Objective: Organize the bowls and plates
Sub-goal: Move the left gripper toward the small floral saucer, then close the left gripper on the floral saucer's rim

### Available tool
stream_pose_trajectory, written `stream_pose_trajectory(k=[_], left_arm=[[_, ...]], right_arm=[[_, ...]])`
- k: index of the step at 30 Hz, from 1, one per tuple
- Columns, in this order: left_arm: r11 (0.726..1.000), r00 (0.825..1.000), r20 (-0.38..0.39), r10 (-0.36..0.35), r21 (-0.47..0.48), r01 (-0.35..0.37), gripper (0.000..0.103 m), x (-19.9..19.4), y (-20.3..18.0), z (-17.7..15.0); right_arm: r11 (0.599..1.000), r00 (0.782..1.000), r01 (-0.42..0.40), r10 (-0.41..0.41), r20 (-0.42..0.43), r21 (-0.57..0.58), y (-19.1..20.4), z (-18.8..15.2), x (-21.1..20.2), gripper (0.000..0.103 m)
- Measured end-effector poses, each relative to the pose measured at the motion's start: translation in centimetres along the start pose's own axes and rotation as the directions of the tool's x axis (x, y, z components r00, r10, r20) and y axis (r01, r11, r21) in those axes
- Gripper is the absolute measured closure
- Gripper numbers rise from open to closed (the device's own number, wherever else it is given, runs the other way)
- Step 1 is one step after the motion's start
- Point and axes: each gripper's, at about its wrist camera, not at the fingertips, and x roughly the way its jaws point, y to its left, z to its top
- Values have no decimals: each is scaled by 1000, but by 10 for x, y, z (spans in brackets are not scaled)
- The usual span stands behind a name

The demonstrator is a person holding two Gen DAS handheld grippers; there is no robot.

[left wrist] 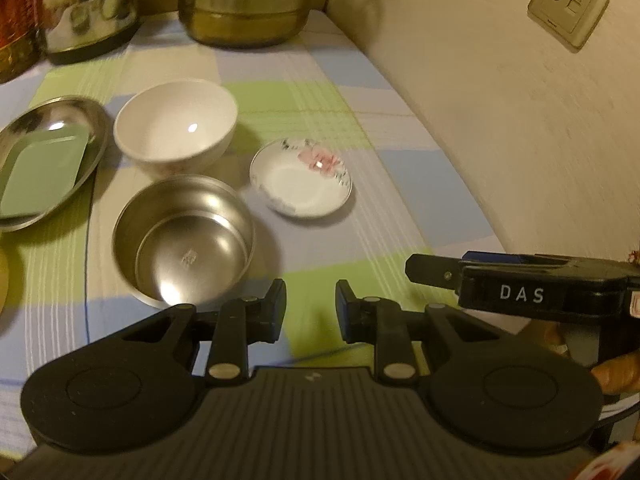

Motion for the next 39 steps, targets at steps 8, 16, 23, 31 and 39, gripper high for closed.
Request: stream_pose_trajectory(k=[8, 16, 23, 31, 39], left_arm=[[1000, 999, 42, 4, 5, -4, 80, 20, 6, 28], [999, 997, 62, 35, 4, -35, 80, 46, 17, 53], [998, 997, 42, 61, 3, -61, 80, 71, 25, 67], [997, 997, 13, 73, 2, -73, 80, 90, 30, 77], [997, 997, -13, 71, 7, -71, 80, 101, 33, 81]], right_arm=[[999, 998, -21, 18, 57, 47, -11, 19, 14, 46], [998, 994, -53, 49, 97, 45, -8, 38, 43, 58], [998, 996, -45, 41, 84, 37, -8, 51, 77, 74], [997, 997, -44, 40, 64, 64, -14, 61, 103, 82], [998, 998, -47, 45, 49, 41, -11, 66, 111, 95]])
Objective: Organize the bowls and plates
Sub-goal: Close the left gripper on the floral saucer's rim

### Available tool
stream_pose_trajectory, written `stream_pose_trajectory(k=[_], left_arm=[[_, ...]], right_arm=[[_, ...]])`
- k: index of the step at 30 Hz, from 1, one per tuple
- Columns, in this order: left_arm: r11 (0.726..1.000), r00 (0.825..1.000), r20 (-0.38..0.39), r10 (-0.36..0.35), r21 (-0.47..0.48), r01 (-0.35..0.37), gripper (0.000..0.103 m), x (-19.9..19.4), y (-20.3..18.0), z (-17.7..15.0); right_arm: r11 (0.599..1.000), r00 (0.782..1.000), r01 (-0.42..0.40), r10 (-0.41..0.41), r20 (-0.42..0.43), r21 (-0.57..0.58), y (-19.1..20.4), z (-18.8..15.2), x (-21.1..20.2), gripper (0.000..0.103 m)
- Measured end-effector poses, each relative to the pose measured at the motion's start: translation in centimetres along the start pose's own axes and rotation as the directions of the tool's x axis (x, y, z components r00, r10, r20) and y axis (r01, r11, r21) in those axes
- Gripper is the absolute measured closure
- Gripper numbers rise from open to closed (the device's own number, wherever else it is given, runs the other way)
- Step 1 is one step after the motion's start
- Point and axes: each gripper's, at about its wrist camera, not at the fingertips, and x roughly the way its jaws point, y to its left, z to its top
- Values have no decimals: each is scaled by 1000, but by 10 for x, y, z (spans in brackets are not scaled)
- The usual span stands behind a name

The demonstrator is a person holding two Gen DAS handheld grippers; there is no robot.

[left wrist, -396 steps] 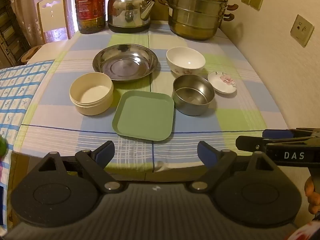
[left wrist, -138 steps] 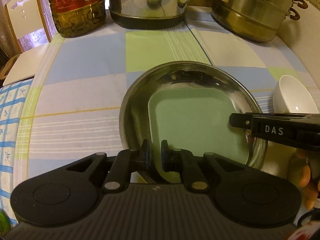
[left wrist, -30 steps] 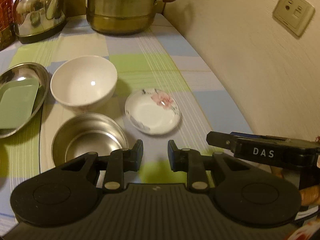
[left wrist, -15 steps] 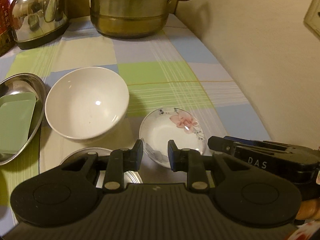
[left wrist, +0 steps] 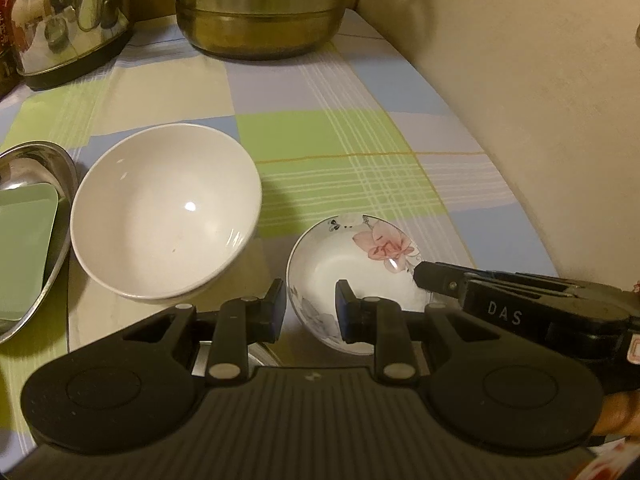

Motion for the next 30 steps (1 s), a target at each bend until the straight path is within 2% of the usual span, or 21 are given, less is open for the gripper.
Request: stream_pose_trajectory(k=[8, 14, 20, 24, 26, 30], left_arm=[[1000, 999, -36, -28, 4, 28, 80, 9, -3, 2], [999, 997, -60, -45, 9, 46, 80, 18, -11, 3], [1000, 996, -84, -24, 8, 24, 81, 27, -12, 3], [1000, 997, -73, -8, 22, 10, 86, 29, -12, 2], [1000, 997, -74, -24, 13, 25, 93, 28, -11, 2], [999, 998, -65, -18, 25, 20, 93, 28, -15, -1]], right_arm=[[999, 999, 46, -46, 2, 10, -12, 3, -6, 95], [998, 999, 37, -37, -4, 60, -24, 4, -11, 95], [997, 999, 29, -27, -29, 68, -23, 1, -5, 95], [998, 999, 36, -35, -17, 55, -20, -2, -4, 95], [998, 999, 32, -31, -15, 49, -19, -2, -4, 95], [999, 999, 47, -46, -11, 20, -14, -3, -3, 95]])
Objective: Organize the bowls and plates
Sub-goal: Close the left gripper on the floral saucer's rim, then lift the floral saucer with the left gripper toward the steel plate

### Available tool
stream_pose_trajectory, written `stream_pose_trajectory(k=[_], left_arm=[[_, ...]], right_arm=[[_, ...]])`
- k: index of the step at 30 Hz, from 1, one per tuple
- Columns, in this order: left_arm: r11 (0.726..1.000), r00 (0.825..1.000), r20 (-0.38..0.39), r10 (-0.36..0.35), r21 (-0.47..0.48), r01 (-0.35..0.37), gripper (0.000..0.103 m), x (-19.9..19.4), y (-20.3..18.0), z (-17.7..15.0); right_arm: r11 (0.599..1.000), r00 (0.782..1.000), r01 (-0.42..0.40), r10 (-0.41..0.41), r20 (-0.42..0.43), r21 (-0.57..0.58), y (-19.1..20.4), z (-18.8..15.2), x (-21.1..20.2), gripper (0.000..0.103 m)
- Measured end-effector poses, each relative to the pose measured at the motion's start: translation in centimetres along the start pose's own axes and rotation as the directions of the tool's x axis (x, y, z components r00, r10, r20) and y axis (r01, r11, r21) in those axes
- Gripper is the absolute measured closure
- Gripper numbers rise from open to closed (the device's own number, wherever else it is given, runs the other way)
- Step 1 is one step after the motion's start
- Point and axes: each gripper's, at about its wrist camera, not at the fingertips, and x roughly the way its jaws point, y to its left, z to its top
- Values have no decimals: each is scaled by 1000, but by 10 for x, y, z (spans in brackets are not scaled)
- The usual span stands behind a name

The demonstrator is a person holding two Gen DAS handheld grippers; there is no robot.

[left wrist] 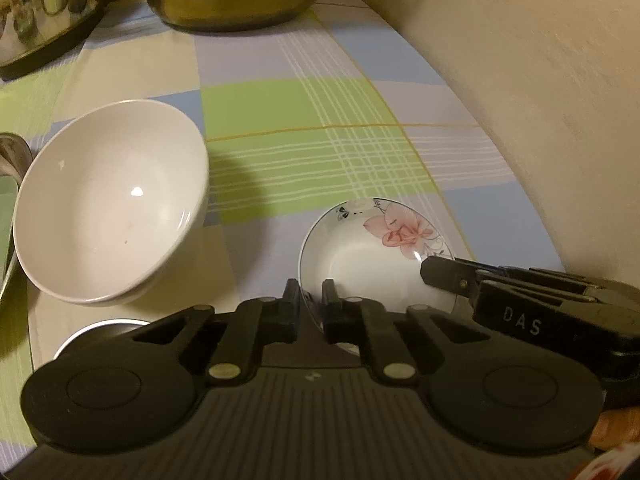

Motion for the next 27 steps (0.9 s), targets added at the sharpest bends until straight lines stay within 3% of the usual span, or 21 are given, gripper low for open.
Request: stream_pose_trajectory(k=[10, 27], left_arm=[[1000, 999, 37, -24, -2, 24, 94, -17, -4, -7], [996, 991, 103, -81, -19, 84, 94, -81, -15, -41]], right_arm=[[1000, 1000, -9, 8, 11, 4, -1, -2, -15, 96], [999, 999, -37, 37, 6, -8, 12, -22, -82, 96]])
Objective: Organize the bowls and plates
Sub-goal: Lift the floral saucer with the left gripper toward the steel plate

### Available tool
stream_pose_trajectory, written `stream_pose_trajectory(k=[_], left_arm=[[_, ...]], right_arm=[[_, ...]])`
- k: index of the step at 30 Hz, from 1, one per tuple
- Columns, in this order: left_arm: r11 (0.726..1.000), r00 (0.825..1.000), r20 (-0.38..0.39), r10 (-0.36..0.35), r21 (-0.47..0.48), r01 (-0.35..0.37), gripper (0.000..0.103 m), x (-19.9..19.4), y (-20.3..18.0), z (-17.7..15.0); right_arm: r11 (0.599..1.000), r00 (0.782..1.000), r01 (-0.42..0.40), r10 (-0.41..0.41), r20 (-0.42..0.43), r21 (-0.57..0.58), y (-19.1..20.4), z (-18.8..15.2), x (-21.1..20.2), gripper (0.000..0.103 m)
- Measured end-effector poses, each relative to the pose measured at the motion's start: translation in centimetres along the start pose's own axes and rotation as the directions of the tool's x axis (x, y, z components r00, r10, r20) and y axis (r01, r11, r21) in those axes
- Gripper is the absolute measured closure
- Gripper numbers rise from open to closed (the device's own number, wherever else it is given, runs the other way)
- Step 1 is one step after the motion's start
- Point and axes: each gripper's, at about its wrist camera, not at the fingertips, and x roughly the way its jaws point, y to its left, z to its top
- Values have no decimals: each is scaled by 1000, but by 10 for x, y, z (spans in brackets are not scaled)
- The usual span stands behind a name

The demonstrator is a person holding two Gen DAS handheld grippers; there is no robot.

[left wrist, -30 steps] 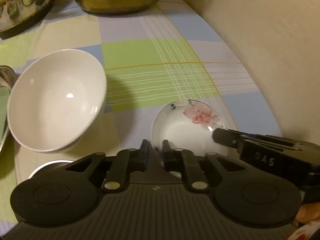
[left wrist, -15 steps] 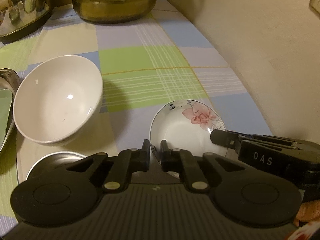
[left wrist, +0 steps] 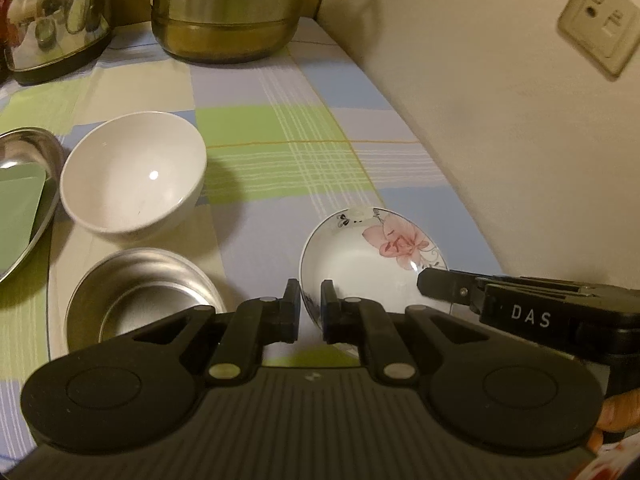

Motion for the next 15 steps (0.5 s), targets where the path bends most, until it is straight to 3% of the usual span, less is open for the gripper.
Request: stream_pose_trajectory(k=[15], left_arm=[[997, 1000, 21, 9, -81, -8, 94, -75, 29, -55]], right_arm=[[994, 996, -71, 67, -55, -79, 52, -41, -36, 96]])
